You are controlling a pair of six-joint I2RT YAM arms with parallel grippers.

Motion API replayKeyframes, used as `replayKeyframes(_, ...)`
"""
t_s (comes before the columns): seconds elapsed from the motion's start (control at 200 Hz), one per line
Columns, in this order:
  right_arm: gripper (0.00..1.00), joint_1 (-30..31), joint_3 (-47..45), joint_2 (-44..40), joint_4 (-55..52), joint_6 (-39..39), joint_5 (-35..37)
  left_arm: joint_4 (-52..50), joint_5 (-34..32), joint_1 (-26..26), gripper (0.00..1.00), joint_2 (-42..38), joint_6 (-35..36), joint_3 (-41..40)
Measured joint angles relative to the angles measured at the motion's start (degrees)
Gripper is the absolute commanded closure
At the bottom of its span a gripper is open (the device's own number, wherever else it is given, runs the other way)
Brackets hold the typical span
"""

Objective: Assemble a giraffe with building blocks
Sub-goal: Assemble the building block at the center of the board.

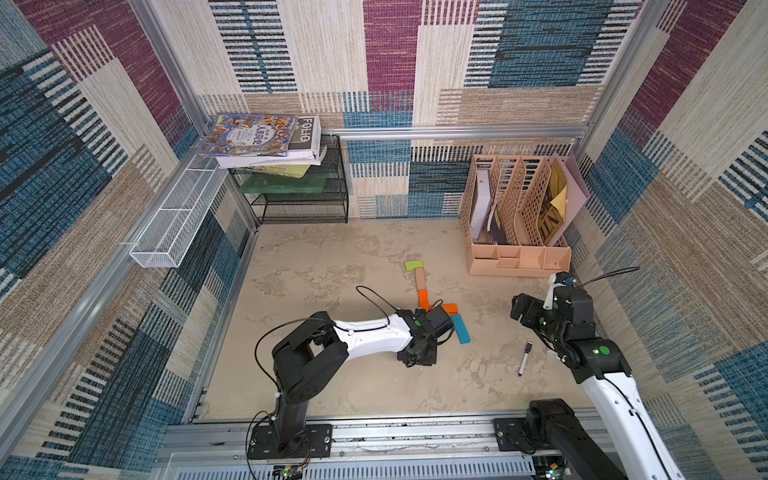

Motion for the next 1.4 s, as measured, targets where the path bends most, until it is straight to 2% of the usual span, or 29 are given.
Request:
replayKeyframes(0.401,0.06,0.0,-0.1,0.3,0.4,0.0,0.0,-4.5,2.8,3.9,0.62,4.5,8.4,6.6)
replayKeyframes(0.826,0.06,0.0,-0.2,0.3,0.4,0.0,0.0,-10.5,5.7,5.3,0.7,8.2,10.0,12.3)
replayKeyframes(1.397,0.06,0.0,-0.4,0.1,0.8,-0.2,0.0,-10.1,6.1,7.0,0.74,12.6,11.5,19.4)
